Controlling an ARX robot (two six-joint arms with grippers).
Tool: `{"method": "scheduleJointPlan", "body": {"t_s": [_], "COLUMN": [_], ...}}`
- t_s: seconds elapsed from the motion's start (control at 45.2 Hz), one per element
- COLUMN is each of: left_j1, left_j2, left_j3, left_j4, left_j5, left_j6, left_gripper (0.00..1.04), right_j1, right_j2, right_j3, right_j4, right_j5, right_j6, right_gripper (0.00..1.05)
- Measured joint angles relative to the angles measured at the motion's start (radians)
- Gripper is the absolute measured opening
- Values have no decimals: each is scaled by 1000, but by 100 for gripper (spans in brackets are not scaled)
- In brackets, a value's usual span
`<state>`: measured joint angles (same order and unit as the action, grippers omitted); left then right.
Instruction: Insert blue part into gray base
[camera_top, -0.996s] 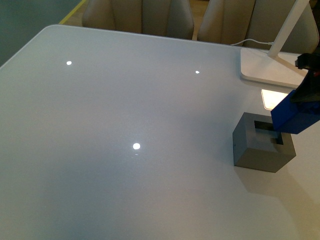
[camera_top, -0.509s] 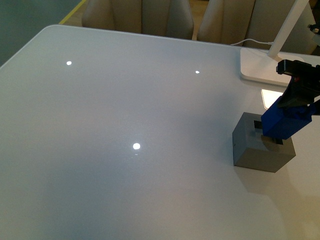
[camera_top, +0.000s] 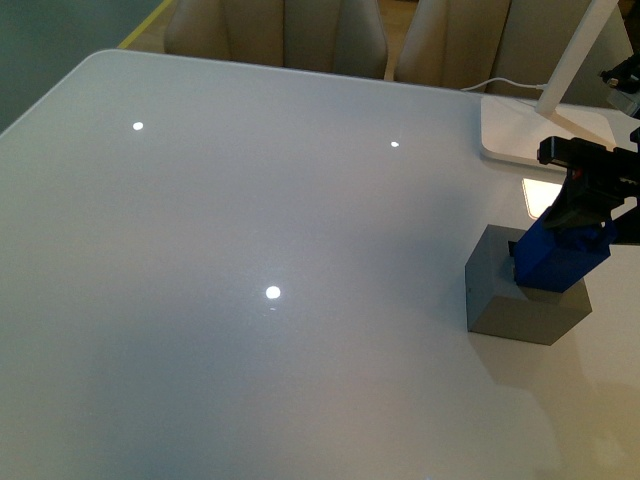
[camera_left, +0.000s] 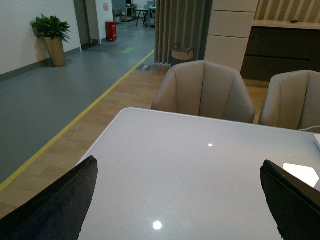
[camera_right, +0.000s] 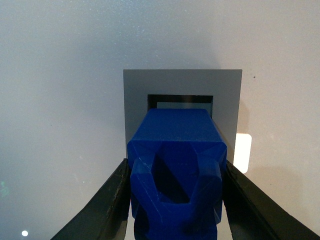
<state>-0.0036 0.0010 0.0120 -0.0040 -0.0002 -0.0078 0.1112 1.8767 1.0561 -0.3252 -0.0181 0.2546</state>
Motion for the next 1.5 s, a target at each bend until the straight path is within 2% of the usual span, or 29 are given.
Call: {"method": "scheduleJointPlan", "body": {"t_s": [1.504], "left_j1": [0], "left_j2": [0], "left_j3": [0], "left_j4": [0], "left_j5": [0], "left_j6": [0], "left_gripper": [97], "right_j1": [-10], "right_j2": [47], "right_j3": [38], "right_j4": [-4], "right_j5": [-1], "right_j6": [53], "right_gripper": [44]}}
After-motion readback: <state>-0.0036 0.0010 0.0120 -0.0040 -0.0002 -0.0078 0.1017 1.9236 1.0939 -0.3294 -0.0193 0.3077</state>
